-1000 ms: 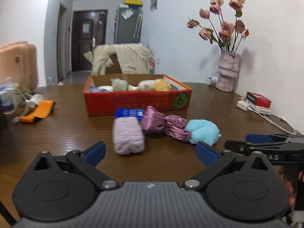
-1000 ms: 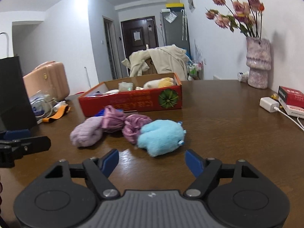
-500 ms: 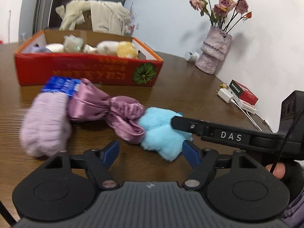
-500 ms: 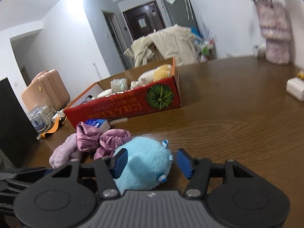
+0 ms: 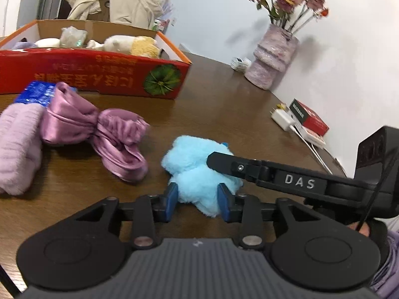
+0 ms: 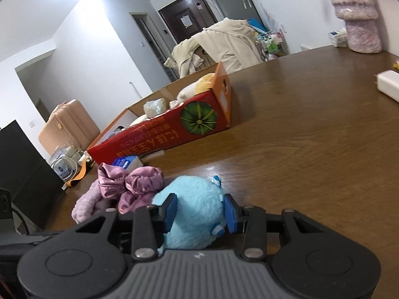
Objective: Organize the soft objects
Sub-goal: 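Carry the blue plush into the box and open both tools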
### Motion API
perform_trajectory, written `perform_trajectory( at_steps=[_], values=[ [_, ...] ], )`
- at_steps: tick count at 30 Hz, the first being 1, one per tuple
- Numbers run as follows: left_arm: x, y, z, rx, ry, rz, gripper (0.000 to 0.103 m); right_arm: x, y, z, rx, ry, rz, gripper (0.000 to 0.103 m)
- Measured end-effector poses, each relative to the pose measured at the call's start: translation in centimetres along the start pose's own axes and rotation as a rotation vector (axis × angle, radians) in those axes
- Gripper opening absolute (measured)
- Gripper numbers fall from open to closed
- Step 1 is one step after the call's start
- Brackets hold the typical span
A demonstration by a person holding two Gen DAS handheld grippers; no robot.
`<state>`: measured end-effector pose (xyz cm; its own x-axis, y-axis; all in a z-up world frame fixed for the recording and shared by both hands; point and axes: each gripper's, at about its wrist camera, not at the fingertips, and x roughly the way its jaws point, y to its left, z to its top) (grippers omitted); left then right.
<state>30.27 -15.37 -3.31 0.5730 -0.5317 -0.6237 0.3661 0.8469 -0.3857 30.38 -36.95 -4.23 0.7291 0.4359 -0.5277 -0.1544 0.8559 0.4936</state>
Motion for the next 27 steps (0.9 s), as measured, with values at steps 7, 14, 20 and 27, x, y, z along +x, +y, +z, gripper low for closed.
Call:
perform_trajectory(
  at_steps=[7, 14, 20, 27],
  values=[
    [-1.6, -1.8, -1.4, 0.025, -0.020, -0.041, 0.033, -4.0, 0.5, -2.2, 0.050, -0.064, -0.034, 0.037],
    [-6.0, -2.8, -2.1, 0.076, -0.107, -0.063, 0.032, -7.0, 3.1, -2.1, 0.012, -0.117, -0.006, 0.037],
    [-8.3, 0.3, 0.8, 0.069, -0.187, -0.048, 0.032, -4.6, 6.4, 0.9, -0.009, -0.126, 0.056, 0.036],
    [-7.4, 7.3, 12.6, 0.074, -0.232, -0.036, 0.032, 4.6, 11.3, 12.3, -0.067, -0.132, 0.109, 0.036]
  ],
)
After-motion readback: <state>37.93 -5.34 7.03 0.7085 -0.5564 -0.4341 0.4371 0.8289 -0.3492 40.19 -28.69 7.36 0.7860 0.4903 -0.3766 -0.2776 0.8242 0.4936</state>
